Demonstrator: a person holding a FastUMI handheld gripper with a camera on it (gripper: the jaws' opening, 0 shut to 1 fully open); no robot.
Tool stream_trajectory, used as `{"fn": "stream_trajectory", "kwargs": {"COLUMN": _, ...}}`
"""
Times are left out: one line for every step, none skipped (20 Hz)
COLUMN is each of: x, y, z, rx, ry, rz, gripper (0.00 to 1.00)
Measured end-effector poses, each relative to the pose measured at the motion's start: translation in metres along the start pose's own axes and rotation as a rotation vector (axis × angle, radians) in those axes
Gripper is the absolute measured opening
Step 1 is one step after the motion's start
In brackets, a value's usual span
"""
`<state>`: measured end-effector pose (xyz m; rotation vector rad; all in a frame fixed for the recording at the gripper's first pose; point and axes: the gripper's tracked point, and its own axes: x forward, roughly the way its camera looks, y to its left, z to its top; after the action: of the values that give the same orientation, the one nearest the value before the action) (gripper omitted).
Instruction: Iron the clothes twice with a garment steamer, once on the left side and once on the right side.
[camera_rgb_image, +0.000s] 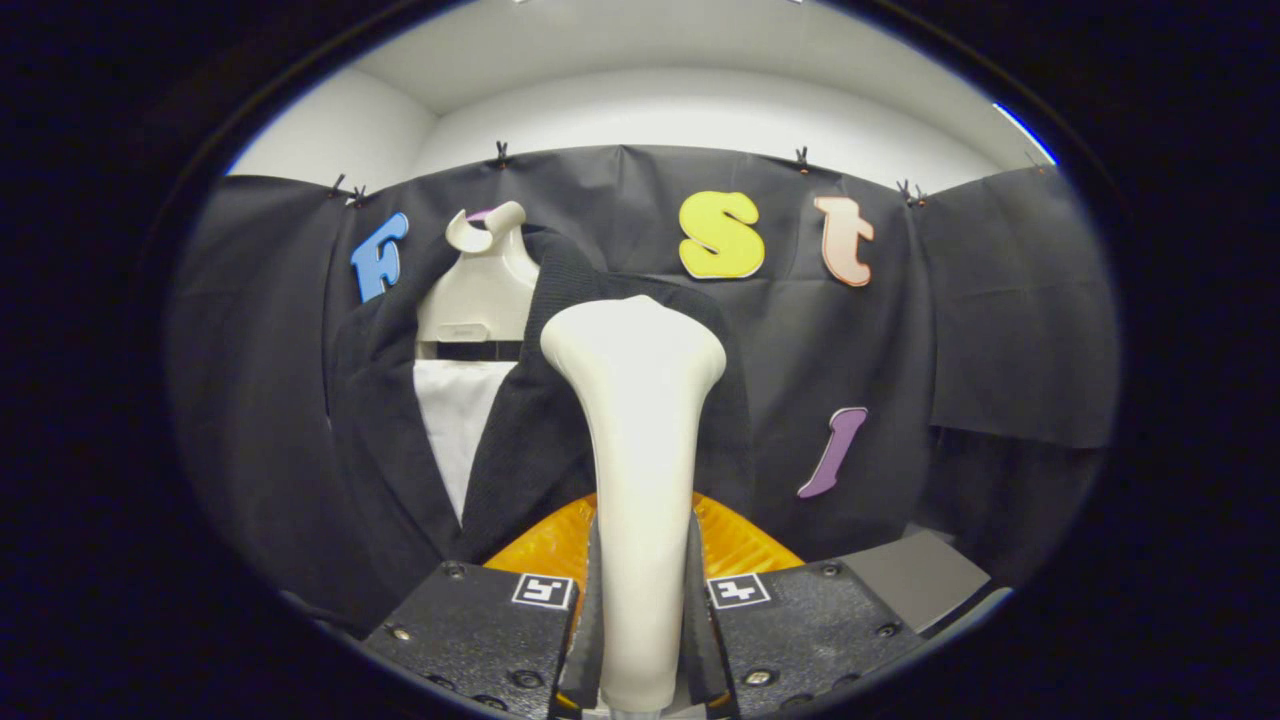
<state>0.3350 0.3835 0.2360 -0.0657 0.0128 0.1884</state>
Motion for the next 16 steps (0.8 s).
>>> {"fn": "stream_trajectory", "kwargs": {"x": -0.001, "y": 0.001, "z": -0.005, "rx": -0.002, "ry": 0.005, "rz": 0.000, "gripper": 0.36}}
{"fn": "stream_trajectory", "kwargs": {"x": -0.002, "y": 0.000, "z": -0.010, "rx": -0.002, "ry": 0.009, "rz": -0.001, "gripper": 0.36}}
{"fn": "stream_trajectory", "kwargs": {"x": -0.002, "y": 0.000, "z": -0.016, "rx": -0.003, "ry": 0.013, "rz": -0.002, "gripper": 0.36}}
{"fn": "stream_trajectory", "kwargs": {"x": -0.002, "y": 0.000, "z": -0.022, "rx": -0.004, "ry": 0.019, "rz": -0.004, "gripper": 0.36}}
{"fn": "stream_trajectory", "kwargs": {"x": -0.003, "y": 0.000, "z": -0.027, "rx": -0.004, "ry": 0.025, "rz": -0.005, "gripper": 0.36}}
{"fn": "stream_trajectory", "kwargs": {"x": -0.004, "y": -0.001, "z": -0.034, "rx": -0.003, "ry": 0.031, "rz": -0.004, "gripper": 0.36}}
{"fn": "stream_trajectory", "kwargs": {"x": -0.002, "y": 0.001, "z": -0.039, "rx": -0.002, "ry": 0.037, "rz": -0.005, "gripper": 0.36}}
{"fn": "stream_trajectory", "kwargs": {"x": -0.001, "y": 0.000, "z": -0.046, "rx": -0.006, "ry": 0.042, "rz": -0.008, "gripper": 0.36}}
{"fn": "stream_trajectory", "kwargs": {"x": -0.002, "y": 0.000, "z": -0.054, "rx": -0.011, "ry": 0.049, "rz": -0.010, "gripper": 0.36}}
{"fn": "stream_trajectory", "kwargs": {"x": -0.008, "y": -0.001, "z": -0.063, "rx": -0.013, "ry": 0.057, "rz": -0.011, "gripper": 0.36}}
{"fn": "stream_trajectory", "kwargs": {"x": -0.010, "y": -0.001, "z": -0.070, "rx": -0.014, "ry": 0.063, "rz": -0.011, "gripper": 0.36}}
{"fn": "stream_trajectory", "kwargs": {"x": -0.010, "y": -0.001, "z": -0.078, "rx": -0.019, "ry": 0.072, "rz": -0.012, "gripper": 0.36}}
{"fn": "stream_trajectory", "kwargs": {"x": -0.010, "y": 0.000, "z": -0.085, "rx": -0.021, "ry": 0.079, "rz": -0.009, "gripper": 0.36}}
{"fn": "stream_trajectory", "kwargs": {"x": -0.010, "y": 0.001, "z": -0.092, "rx": -0.024, "ry": 0.087, "rz": -0.005, "gripper": 0.36}}
{"fn": "stream_trajectory", "kwargs": {"x": -0.009, "y": 0.001, "z": -0.098, "rx": -0.031, "ry": 0.096, "rz": -0.007, "gripper": 0.36}}
{"fn": "stream_trajectory", "kwargs": {"x": -0.011, "y": -0.001, "z": -0.105, "rx": -0.037, "ry": 0.101, "rz": -0.010, "gripper": 0.36}}
